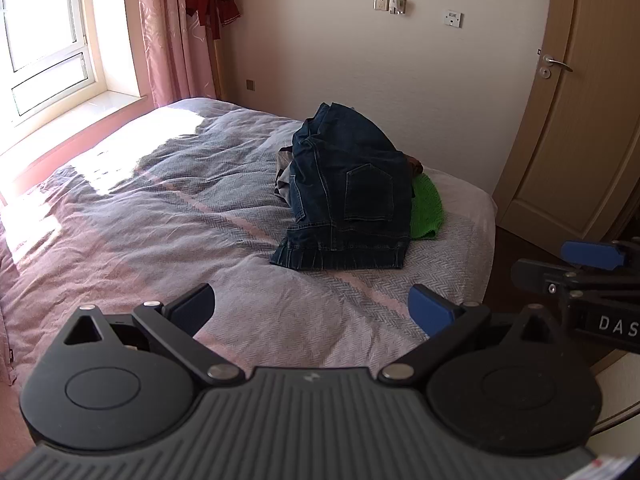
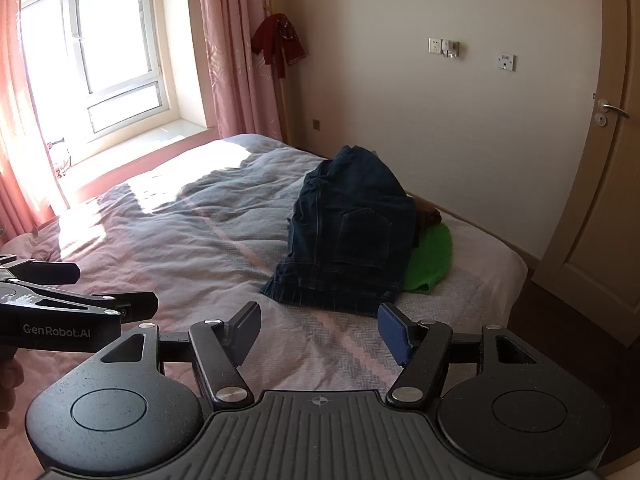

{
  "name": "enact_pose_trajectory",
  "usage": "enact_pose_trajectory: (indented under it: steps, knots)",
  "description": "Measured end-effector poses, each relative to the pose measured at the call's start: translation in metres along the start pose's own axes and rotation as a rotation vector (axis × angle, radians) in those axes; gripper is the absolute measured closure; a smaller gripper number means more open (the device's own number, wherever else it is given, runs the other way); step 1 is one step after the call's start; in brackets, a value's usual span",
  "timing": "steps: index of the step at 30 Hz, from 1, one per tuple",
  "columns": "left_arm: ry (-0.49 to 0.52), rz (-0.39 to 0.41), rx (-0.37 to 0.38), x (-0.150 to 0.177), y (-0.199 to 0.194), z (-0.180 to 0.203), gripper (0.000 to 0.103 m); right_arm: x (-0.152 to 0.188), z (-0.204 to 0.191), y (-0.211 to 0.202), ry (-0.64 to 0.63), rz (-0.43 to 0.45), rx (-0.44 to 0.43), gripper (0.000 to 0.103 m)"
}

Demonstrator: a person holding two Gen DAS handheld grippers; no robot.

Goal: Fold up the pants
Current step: 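Move both grippers toward the crumpled blue jeans on the bed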

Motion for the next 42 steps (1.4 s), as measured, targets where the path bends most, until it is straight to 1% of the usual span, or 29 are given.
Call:
enact_pose_trajectory:
  steps: [21,30,42]
  knots:
    - [0.015,-0.001,0.01,-0.005,-0.002,-0.007,0.001,-0.002,-0.005,0.001,0.021,0.001,0.009,0.041]
    - [0.03,0.001,0.02,-0.003,-0.005,-0.01,0.001,0.001,-0.008,-0.003,0.041,0.005,0.018,0.041]
    - [0.023,0.001,0.025,0.002,-0.013,-0.017,0.001,0.007,-0.016,-0.009,0.047,-0.003,0.022,0.041]
Point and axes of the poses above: each gripper's, at about its wrist camera, not at the fingertips, and y roughly the way its jaws point, z to its right, x to its underside, the point moved 8 cm from there along y, roughly the way its jaws point, and after that the axes turned 7 degrees about -y, right-handed, at the moved point
